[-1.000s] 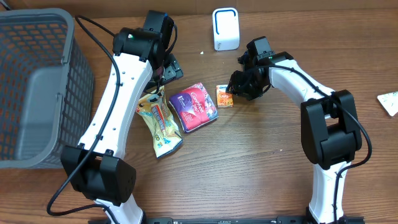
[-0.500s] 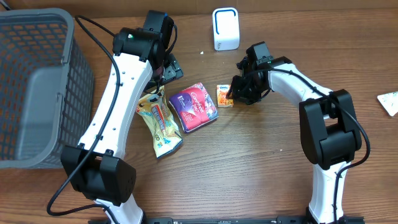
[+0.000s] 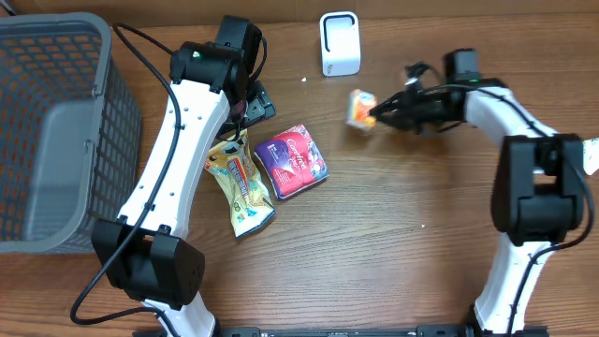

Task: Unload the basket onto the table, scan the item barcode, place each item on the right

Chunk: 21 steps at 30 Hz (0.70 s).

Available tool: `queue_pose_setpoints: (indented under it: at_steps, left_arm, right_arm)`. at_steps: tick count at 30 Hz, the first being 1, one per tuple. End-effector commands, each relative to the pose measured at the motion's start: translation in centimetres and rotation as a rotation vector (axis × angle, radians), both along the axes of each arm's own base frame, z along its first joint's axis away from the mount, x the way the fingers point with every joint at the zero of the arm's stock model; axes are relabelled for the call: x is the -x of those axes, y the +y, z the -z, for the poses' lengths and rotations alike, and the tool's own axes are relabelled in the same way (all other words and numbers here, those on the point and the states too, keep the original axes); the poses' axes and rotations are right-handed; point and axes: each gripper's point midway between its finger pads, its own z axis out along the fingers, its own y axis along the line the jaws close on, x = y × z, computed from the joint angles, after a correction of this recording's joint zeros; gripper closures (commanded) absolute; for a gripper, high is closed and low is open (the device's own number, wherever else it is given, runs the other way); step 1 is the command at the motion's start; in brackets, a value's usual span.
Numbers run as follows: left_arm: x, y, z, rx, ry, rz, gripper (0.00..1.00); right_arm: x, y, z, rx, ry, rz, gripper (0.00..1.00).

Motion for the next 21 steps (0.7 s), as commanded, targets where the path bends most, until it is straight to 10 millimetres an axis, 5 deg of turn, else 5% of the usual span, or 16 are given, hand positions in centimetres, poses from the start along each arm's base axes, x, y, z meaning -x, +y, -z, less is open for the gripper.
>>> queue_pose_setpoints:
  at_steps: [1, 3, 10, 21]
  left_arm:
    - [0.0, -0.2, 0.5, 0.003, 0.011, -0.007, 0.01]
    - [0.0, -0.1, 0.5, 0.003, 0.011, -0.007, 0.00]
    - [0.0, -0.1, 0.5, 0.003, 0.011, -0.007, 0.00]
    - [0.0, -0.1, 0.5, 0.003, 0.011, -0.007, 0.00]
  right_arm:
    - [0.8, -1.7, -6.4, -0.355, -0.133, -0.083, 0.96]
    - [1.0, -2.2, -7.9, -0.435, -0.182, -0.105, 0.96]
    - [0.9, -1.9, -8.0, -0.431, -0.213, -0.118, 0.96]
    - [0.2, -1.8, -5.8, -0.307, -0.195, -0.084, 0.96]
